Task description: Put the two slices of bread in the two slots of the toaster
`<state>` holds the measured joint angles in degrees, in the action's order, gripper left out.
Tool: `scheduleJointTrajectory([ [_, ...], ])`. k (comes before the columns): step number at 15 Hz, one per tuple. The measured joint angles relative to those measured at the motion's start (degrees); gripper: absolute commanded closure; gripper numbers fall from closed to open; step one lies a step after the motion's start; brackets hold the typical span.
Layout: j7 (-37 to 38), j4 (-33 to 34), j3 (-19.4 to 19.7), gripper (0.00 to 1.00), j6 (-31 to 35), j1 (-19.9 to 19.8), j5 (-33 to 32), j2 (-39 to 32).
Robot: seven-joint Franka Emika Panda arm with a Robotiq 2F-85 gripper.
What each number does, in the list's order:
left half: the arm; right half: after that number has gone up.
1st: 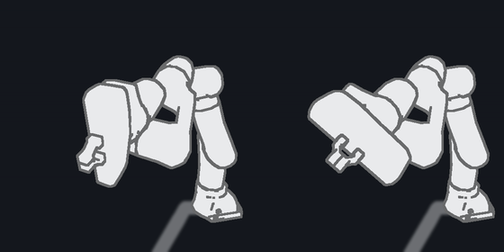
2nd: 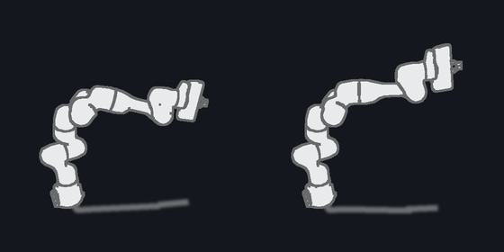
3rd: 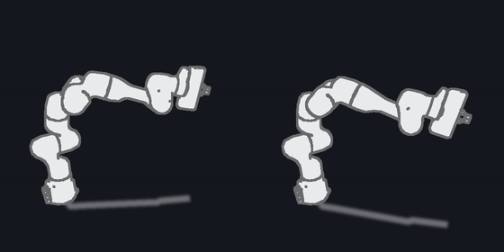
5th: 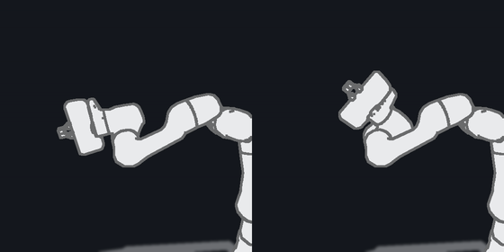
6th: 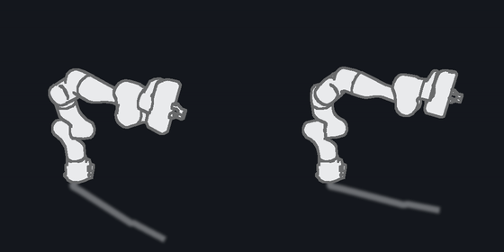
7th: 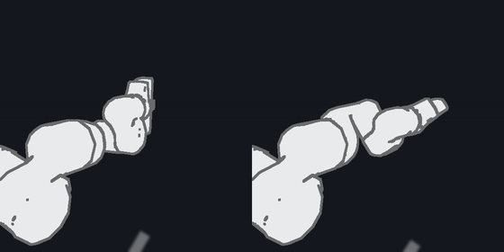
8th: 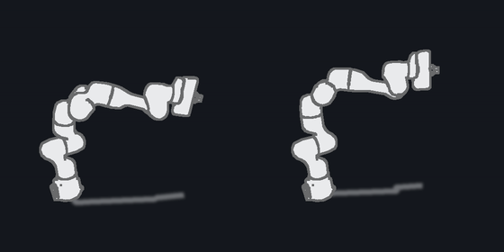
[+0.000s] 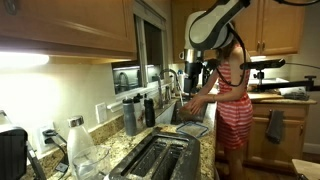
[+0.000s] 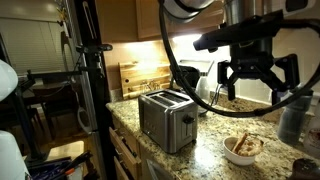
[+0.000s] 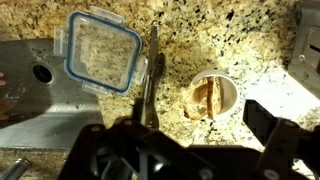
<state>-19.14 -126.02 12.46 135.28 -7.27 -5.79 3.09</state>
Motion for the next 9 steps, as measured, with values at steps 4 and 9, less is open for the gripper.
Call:
scheduleJointTrajectory([
  [4, -1.6, 2.0, -0.2, 0.00, 0.0, -0.2, 1.8, -3.3],
  [9, -2.6, 6.2, -1.4, 0.00, 0.0, -0.2, 2.9, -9.6],
])
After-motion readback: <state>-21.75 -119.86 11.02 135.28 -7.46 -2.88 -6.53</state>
